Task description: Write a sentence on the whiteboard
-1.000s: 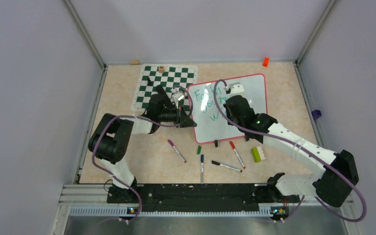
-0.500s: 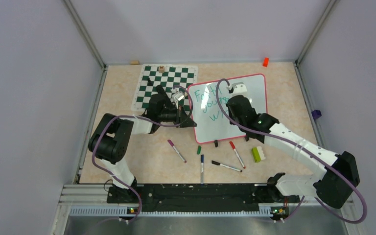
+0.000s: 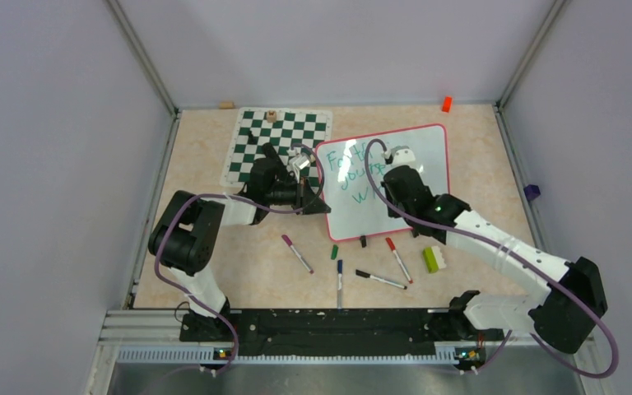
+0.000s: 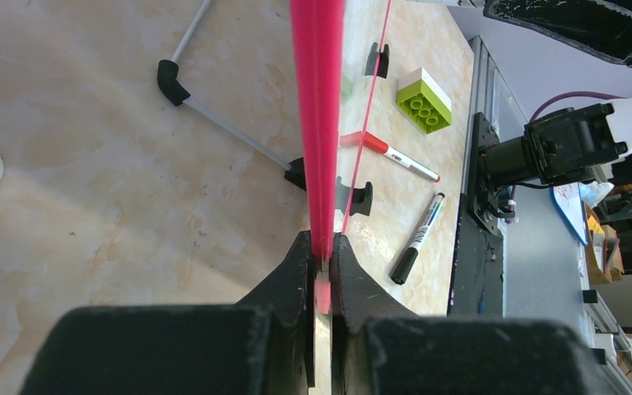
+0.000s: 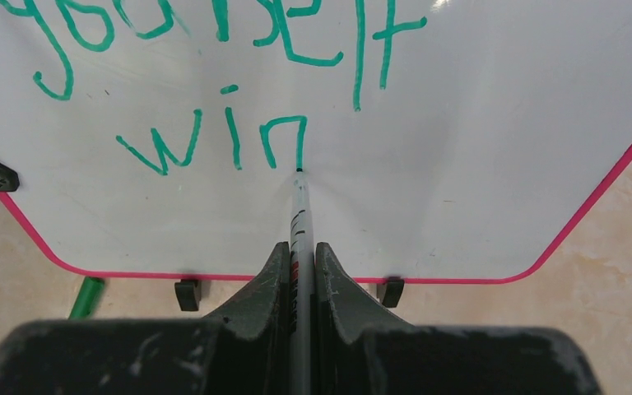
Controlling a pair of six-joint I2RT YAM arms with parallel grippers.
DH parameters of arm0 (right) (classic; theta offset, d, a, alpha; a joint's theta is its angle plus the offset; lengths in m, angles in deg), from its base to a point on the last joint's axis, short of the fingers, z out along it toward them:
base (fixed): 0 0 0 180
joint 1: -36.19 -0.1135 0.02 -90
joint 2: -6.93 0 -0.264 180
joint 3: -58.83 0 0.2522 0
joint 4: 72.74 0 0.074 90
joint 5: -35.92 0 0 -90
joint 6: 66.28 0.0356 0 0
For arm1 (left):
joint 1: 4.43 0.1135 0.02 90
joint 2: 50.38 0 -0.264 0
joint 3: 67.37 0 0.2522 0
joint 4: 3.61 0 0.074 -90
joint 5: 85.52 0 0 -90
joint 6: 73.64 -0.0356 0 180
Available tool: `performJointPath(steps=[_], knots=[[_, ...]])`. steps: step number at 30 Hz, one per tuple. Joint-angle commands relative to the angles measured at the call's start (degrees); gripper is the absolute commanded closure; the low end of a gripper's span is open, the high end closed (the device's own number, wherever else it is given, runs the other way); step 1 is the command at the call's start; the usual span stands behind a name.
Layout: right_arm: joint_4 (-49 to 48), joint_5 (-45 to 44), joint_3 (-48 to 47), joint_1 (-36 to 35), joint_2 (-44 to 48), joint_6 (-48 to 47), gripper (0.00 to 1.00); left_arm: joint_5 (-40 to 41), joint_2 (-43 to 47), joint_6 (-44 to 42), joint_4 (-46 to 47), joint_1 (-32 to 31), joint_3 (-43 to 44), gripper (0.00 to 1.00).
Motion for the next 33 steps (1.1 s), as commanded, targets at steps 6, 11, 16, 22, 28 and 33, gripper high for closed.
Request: performJointPath(steps=[6,11,16,22,28,33], knots=[[-0.90,-2.91,-1.76,1.30,5.10,-0.04,1.00,0.57,1.72,-1.06,-0.11,-0.19,-0.54,1.00],[-3.25,-2.80,-1.08,3.59,5.02,-0.58,1.00,0.63,1.85,-1.03,-0.03,-0.24,-0.58,1.00],[-5.83,-1.57,-0.97,4.42,3.96,-0.62,1.00,0.48,1.85,-0.95,0.05,-0.21,-0.65,1.00],[-6.78,-1.45,-1.97,4.44,2.43,-0.66,1.00,0.41,1.94,-0.77,0.24,-0.19,-0.76,1.00],[-6.76,-1.51,-1.77,4.49,1.37,-0.61,1.00,0.56,2.11,-0.77,0.24,-0.22,-0.81,1.00],[-6.76,-0.79,-1.87,4.58,0.47,-0.77,1.00,0.43,2.11,-0.77,0.28,-0.21,-0.81,1.00]])
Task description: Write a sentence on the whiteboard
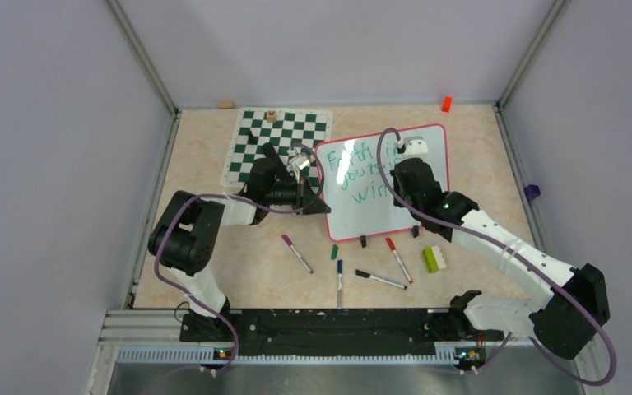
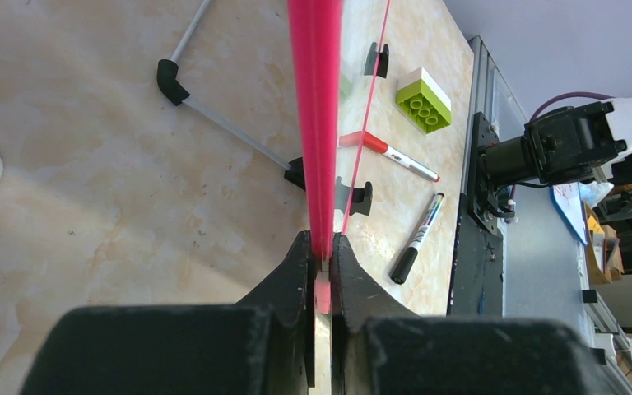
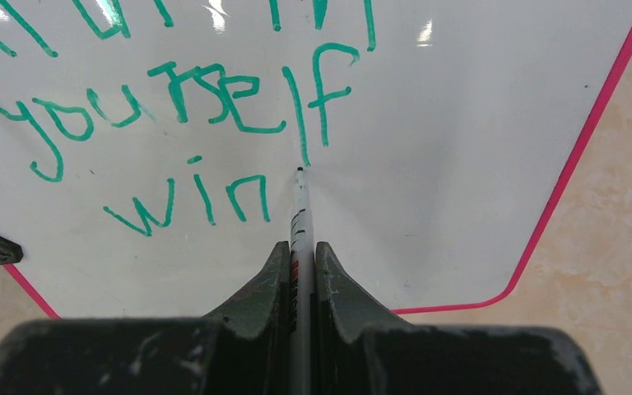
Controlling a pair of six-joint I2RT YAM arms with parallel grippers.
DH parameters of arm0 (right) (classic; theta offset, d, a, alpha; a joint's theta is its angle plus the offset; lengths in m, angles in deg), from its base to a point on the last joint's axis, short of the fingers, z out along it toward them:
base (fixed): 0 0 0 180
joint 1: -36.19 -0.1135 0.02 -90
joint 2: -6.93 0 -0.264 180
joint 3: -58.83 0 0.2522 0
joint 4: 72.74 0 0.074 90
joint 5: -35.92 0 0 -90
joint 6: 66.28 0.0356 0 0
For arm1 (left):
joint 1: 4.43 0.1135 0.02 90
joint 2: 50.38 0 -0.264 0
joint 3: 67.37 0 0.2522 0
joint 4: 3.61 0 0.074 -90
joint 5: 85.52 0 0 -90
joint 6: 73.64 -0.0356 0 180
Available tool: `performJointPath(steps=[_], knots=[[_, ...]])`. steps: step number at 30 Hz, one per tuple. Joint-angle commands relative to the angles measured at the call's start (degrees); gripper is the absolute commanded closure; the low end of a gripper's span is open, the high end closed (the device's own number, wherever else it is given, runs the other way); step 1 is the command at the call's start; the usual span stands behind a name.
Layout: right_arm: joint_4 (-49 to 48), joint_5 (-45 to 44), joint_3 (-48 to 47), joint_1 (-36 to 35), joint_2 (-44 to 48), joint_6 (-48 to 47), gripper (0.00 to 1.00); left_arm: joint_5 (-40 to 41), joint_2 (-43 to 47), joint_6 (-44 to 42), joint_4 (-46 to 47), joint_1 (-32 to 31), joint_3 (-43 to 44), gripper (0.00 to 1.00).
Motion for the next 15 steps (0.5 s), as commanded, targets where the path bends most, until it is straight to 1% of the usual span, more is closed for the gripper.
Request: performJointPath(steps=[1,15], knots=[[-2.26,0.79,-1.88,0.57,-1.33,-0.65,1.00,0.60,2.05,-0.75,0.29,-0.23,-0.74,1.00],[0.11,6.21,-1.68,0.63,-2.11,-1.34,1.00,0.54,1.92,-0.84,0.24,-0.22,-0.74,1.00]])
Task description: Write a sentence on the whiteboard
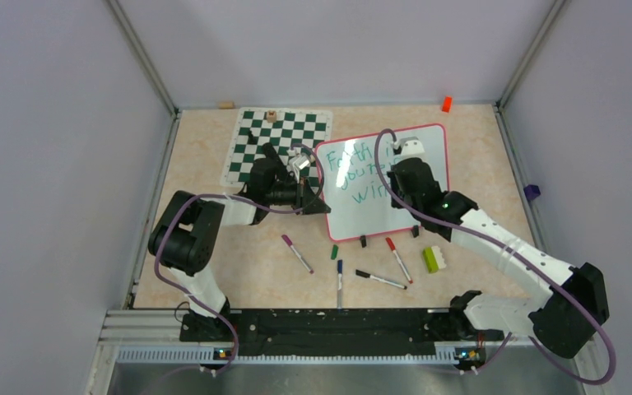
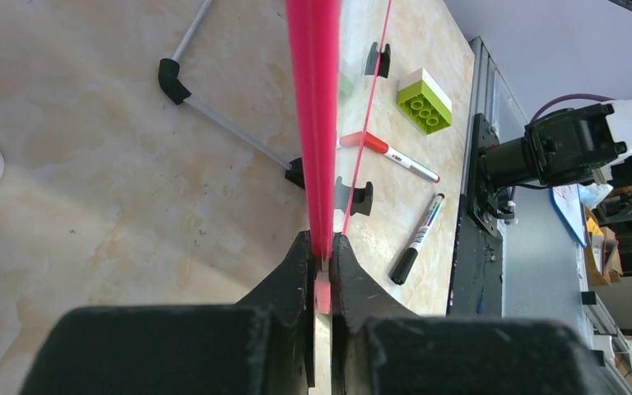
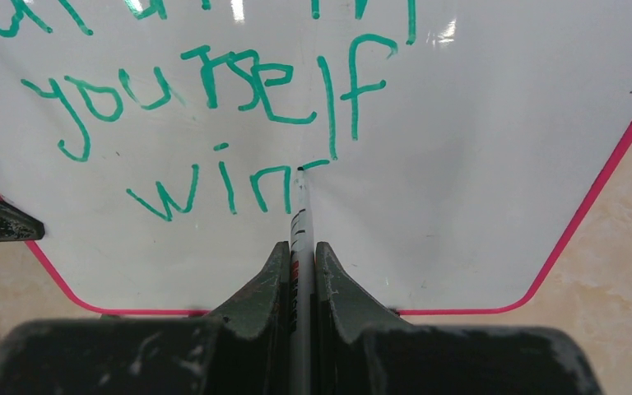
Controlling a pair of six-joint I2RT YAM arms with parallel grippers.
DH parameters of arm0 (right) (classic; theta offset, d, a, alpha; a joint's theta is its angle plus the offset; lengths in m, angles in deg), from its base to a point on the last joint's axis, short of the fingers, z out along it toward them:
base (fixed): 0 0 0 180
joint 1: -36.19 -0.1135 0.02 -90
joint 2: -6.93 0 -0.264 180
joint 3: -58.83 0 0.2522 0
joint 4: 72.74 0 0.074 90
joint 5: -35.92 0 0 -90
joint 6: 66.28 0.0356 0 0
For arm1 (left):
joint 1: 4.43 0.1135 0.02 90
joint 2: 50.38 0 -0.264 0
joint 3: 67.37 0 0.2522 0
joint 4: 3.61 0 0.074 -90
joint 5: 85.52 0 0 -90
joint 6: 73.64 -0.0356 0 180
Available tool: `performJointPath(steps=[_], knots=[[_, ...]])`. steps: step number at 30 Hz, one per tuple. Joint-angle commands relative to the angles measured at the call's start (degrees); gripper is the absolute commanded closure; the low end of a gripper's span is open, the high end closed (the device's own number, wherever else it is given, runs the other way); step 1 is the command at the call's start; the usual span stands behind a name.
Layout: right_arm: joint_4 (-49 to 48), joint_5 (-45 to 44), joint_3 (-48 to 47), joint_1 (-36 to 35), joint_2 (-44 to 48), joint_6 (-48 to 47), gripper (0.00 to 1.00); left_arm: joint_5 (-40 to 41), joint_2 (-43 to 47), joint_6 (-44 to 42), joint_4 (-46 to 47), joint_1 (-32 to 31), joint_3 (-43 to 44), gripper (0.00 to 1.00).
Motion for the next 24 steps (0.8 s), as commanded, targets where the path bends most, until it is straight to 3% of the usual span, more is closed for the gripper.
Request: performJointPath(steps=[1,8,14,24], knots=[[0.87,3.46,-1.56,0.64,-1.55,-0.25,1.00,0.37,1.94,-1.06,0.32,-0.20,-0.71,1.00],[3.03,3.04,-0.55,0.65,-0.39,-0.05,1.00,0.41,1.93,-1.06,0.33,-0.20,-0.64,1.00],[4.89,-3.64,-1.04,0.73,-1.15,1.84,1.00,0.41,1.79,-1.06,0.32,-0.22,-0.68,1.00],[7.27,-1.42,-1.05,0.82,-1.28,1.92,1.00,0.57,1.76,-1.23,0.24,-0.20,-0.52,1.00]])
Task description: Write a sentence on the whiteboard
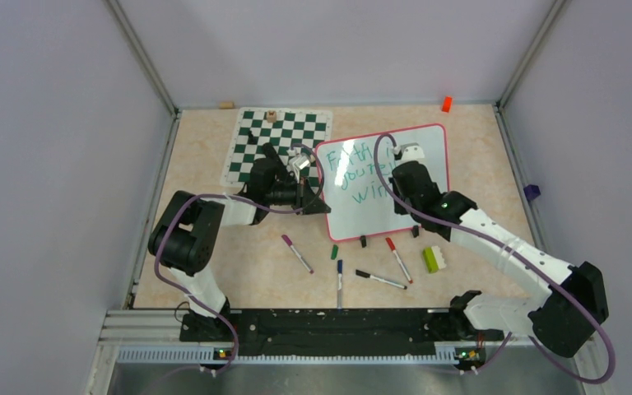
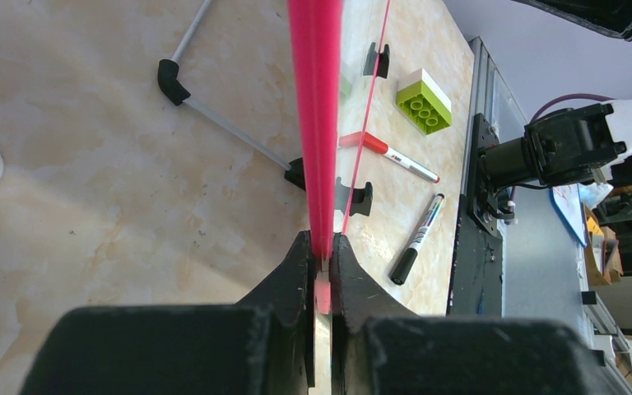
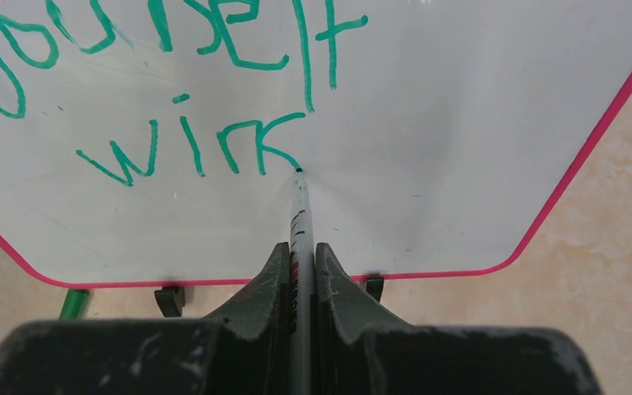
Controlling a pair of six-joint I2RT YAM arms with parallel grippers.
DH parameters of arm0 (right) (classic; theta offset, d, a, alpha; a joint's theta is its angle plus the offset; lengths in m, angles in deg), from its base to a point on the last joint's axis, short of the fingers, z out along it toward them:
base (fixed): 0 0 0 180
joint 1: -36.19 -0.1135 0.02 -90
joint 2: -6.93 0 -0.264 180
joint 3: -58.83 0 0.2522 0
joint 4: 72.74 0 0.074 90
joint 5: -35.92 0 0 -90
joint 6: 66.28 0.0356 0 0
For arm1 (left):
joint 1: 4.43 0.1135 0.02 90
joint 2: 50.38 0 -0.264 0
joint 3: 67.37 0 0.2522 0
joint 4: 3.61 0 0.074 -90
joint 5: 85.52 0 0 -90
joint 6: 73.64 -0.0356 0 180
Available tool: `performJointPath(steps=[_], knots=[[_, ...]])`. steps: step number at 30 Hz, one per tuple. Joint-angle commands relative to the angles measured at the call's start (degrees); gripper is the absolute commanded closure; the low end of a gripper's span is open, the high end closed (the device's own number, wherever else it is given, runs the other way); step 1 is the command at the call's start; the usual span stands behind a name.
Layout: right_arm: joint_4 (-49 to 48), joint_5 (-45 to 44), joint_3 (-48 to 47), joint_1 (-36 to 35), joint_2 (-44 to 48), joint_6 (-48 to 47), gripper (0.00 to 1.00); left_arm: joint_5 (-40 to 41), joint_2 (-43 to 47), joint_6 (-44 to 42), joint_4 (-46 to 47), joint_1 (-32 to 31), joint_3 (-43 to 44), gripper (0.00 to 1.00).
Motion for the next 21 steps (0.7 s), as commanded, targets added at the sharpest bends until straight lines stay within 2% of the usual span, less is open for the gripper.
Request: performJointPath(steps=[1,14,21], knots=[[1.46,-0.13,-1.02,0.85,-0.86,0.49,1.00,0.56,1.74,-1.23,0.24,-0.20,-0.52,1.00],[-1.50,6.16,-1.77,0.85,-0.38,0.00,1.00,0.61,1.63,-1.30,0.08,-0.20,-0.52,1.00],[-2.10,6.97,-1.86,0.83,4.53,0.26,1.00,0.87,1.91,-1.40,-0.15,-0.22,-0.61,1.00]])
